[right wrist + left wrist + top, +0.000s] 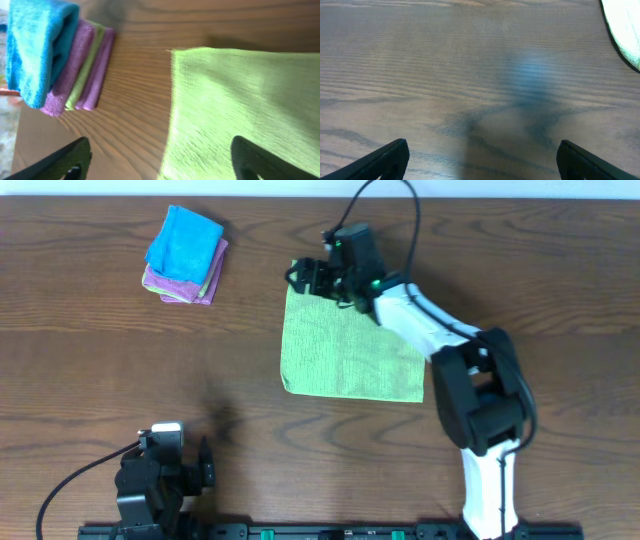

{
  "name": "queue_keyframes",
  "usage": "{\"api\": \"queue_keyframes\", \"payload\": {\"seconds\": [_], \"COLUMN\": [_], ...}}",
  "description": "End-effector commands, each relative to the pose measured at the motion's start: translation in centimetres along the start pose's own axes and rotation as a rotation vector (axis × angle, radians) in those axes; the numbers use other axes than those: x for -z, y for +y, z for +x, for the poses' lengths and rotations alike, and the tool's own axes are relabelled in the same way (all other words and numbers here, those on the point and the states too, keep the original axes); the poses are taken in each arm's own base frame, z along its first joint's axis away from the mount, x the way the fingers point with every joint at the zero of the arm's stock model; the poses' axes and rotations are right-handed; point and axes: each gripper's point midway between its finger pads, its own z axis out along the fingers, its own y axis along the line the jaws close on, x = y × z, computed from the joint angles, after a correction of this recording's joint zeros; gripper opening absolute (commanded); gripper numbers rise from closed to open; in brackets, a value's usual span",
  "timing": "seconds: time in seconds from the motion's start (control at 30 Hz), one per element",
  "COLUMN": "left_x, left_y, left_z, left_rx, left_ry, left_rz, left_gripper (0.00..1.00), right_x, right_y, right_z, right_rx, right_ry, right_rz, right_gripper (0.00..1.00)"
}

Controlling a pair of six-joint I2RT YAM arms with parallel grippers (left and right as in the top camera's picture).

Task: Fold the cloth
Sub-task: 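Release the cloth and move the right gripper to its right edge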

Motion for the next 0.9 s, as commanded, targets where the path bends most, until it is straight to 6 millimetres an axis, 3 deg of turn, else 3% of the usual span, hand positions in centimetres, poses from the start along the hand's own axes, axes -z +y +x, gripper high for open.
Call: {"api": "queue_keyframes", "payload": {"seconds": [0.0,0.33,0.5,0.8,0.87], "left_x": [-0.8,-0.8,-0.8,0.5,1.1], "left_y": [0.1,0.1,0.1,-6.3,-6.9], "left_z": [2.0,2.0,1.9,-1.9,-2.8], "left_rx": [-0.013,-0.013,-0.012,-0.023,0.031], "left_ry": [0.062,0.062,0.061,-0.105,-0.126], "left_rz": [-0.010,-0.011,-0.008,0.374,0.420], "left_gripper": [0.95,0.95,0.95,0.95,0.95], "right_x": [4.4,13.5,16.4,19.5,20.4], "right_y": [0.7,-2.3,-3.1,-4.9,-5.1], "right_z": [-2.7,0.7,2.7,7.1,7.9], "right_rx": [0.043,0.197,0.273,0.273,0.269], "right_ry": [-0.037,0.140,0.220,0.265,0.244], "right_rz": [-0.006,0.208,0.290,0.312,0.311], "right_gripper": [0.99,0.99,0.99,0.99,0.99]}}
